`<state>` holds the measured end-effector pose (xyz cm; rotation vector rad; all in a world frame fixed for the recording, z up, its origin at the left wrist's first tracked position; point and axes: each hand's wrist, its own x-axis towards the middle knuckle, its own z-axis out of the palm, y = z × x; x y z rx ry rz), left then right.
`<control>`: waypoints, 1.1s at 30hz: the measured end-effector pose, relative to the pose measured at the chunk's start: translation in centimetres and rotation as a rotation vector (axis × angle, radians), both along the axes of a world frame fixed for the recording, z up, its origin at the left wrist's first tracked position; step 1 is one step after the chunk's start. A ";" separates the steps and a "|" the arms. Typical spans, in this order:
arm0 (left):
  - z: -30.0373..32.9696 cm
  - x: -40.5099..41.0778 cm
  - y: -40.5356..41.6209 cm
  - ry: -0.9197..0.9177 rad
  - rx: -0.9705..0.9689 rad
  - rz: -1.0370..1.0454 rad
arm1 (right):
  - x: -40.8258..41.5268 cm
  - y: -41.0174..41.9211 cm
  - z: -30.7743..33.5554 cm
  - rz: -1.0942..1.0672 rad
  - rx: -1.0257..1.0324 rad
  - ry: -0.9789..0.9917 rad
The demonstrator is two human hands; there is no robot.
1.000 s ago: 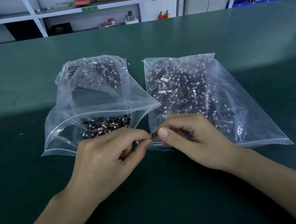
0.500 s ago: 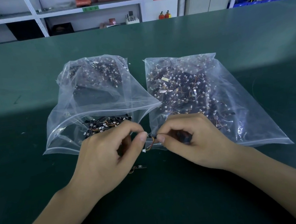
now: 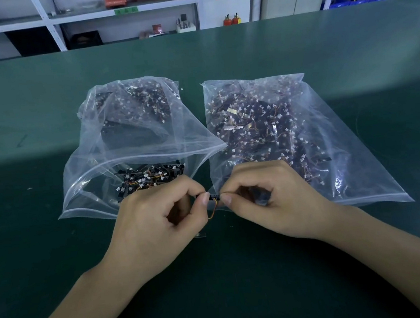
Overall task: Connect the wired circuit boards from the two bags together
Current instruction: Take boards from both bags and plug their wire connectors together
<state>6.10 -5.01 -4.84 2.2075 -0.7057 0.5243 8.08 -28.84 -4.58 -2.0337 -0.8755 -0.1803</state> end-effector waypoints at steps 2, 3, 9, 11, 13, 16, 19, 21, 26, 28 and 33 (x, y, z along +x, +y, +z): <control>0.0 0.0 0.0 -0.005 0.004 0.002 | -0.1 0.0 0.0 0.003 -0.008 -0.008; 0.1 0.0 0.0 -0.007 0.004 0.002 | -0.1 0.0 0.0 0.004 -0.015 -0.014; 0.0 0.0 0.0 -0.020 0.013 -0.002 | 0.1 0.0 0.0 -0.002 -0.012 -0.004; 0.0 0.0 0.0 -0.027 0.022 -0.007 | 0.0 0.1 0.0 0.002 -0.021 -0.009; -0.1 0.1 0.1 -0.027 0.029 -0.015 | 0.0 0.1 0.0 0.005 -0.018 -0.006; -0.1 0.1 0.1 -0.030 0.036 -0.010 | 0.0 0.0 -0.1 0.008 -0.034 -0.002; -0.1 0.1 0.0 -0.038 0.040 -0.005 | 0.0 0.1 0.0 0.006 -0.040 -0.016; -0.1 0.0 0.1 -0.037 0.025 -0.003 | 0.1 -0.1 0.1 0.007 -0.052 -0.032; 0.0 0.1 0.2 -0.055 0.002 0.050 | 0.5 -1.0 0.4 -0.034 -0.238 -0.140; 0.0 0.2 0.3 -0.074 0.009 0.041 | 0.7 -1.2 0.6 -0.043 -0.229 -0.140; 0.0 0.4 0.3 -0.113 0.018 0.007 | 0.9 -1.4 0.7 -0.094 -0.244 -0.154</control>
